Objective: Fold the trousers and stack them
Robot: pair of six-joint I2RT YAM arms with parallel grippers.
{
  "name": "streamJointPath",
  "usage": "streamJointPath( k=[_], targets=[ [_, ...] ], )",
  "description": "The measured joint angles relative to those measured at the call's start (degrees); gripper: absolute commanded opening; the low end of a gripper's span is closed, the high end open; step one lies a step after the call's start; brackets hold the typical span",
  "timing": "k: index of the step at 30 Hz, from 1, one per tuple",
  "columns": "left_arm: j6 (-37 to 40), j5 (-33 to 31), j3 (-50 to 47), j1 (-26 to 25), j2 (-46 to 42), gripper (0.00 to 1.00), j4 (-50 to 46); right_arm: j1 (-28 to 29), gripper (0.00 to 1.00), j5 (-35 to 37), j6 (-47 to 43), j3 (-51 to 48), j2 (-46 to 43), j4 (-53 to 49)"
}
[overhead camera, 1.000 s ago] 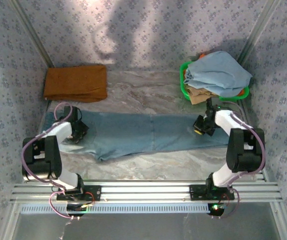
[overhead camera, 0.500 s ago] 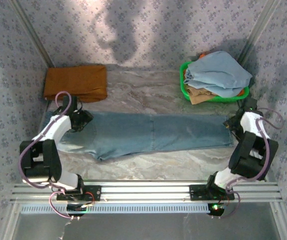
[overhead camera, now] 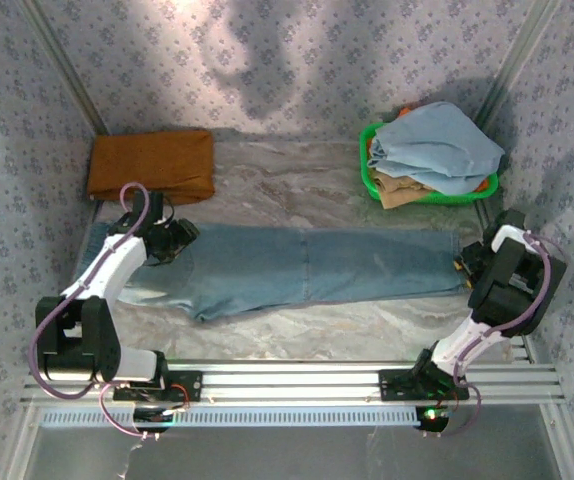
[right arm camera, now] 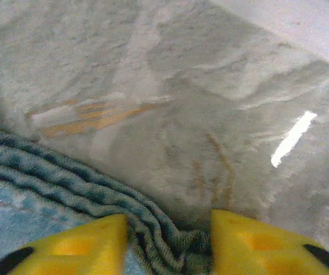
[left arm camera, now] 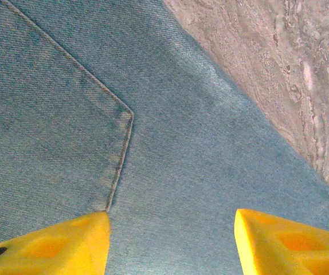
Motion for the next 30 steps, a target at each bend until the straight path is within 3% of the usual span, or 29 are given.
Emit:
streamJointPath(
  k=[1, 5, 15, 21, 28, 30],
  targets=[
    [0.0, 0.0, 0.0, -0.1, 0.0, 0.6, 0.0, 0.0, 0.33, -1.1, 0.1, -0.4, -0.3, 1.0],
    [0.0, 0.0, 0.0, -0.1, -0.2, 0.6, -0.2, 0.3, 0.56, -2.5, 0.6, -1.1, -0.7, 2.4],
    [0.0, 0.2, 0.0, -0.1, -1.7, 0.6, -0.4, 1.3, 0.68, -0.3, 1.0, -4.9, -5.0, 2.1],
    [0.0, 0.4, 0.0, -0.1, -1.7, 0.6, -0.4, 1.4, 0.69, 2.1, 1.5, -6.3, -7.6, -1.2],
    [0.1, 0.9, -0.5, -0.1, -1.9, 0.6, -0.3, 1.1, 0.6, 0.9, 1.7, -6.1, -5.6, -1.0],
    [0.2, 1.0, -0.8, -0.1, -2.2, 0.6, -0.4, 0.7, 0.54, 0.5, 1.9, -5.2, -5.0, -1.7]
  ],
)
